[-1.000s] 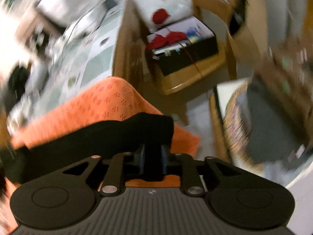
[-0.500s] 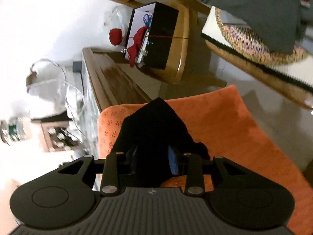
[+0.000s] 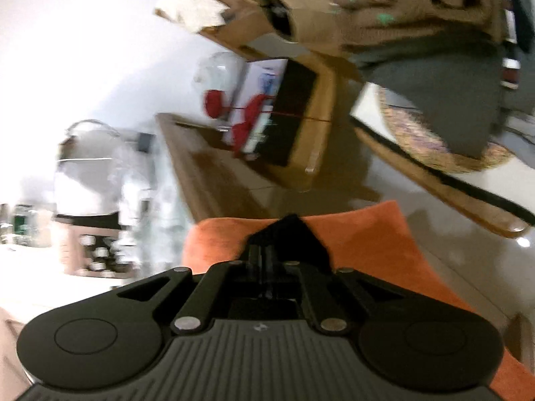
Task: Fold clothes
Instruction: 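Lift and turn the strip end with the right gripper, then open it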
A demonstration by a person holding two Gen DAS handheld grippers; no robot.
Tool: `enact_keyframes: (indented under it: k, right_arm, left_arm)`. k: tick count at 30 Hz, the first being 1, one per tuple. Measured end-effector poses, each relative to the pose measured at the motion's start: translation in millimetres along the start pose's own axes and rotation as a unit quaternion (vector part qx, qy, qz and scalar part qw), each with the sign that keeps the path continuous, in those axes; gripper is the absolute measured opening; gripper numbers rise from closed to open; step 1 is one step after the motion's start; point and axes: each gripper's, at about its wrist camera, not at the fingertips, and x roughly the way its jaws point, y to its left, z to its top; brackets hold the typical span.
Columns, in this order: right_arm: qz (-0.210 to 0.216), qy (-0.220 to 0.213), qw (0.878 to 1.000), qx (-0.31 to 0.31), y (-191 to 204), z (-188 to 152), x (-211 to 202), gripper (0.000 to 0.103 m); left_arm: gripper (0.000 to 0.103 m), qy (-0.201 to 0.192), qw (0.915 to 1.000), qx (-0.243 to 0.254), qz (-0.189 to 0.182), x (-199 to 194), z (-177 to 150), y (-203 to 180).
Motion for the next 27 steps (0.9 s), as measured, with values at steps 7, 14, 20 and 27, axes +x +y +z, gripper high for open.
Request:
enact_keyframes:
  k: [7,14,20,27]
  right_arm:
    - [0.005,0.026,0.993,0.114,-50.2,-22.0,25.1,0.039]
    - [0.087,0.025,0.969,0.230,-76.0,-43.1,46.6,0.028]
    - [0.120,-0.032,0.968,0.216,-52.5,-36.8,21.0,0.002]
    - [-0.048,-0.029,0.998,0.014,-1.7,-21.2,-3.1,0.022]
  left_arm:
    - [0.016,0.007,0.9998,-0.013,0.010,-2.6,-3.3,-8.2]
    - [0.025,-0.004,0.9971,-0.073,0.023,-34.9,-7.9,-9.7]
    - [0.026,-0.007,0.9918,-0.122,0.037,-66.5,-21.7,-10.5]
    - [0.033,0.001,0.9823,-0.179,0.055,-100.8,-45.0,-9.6]
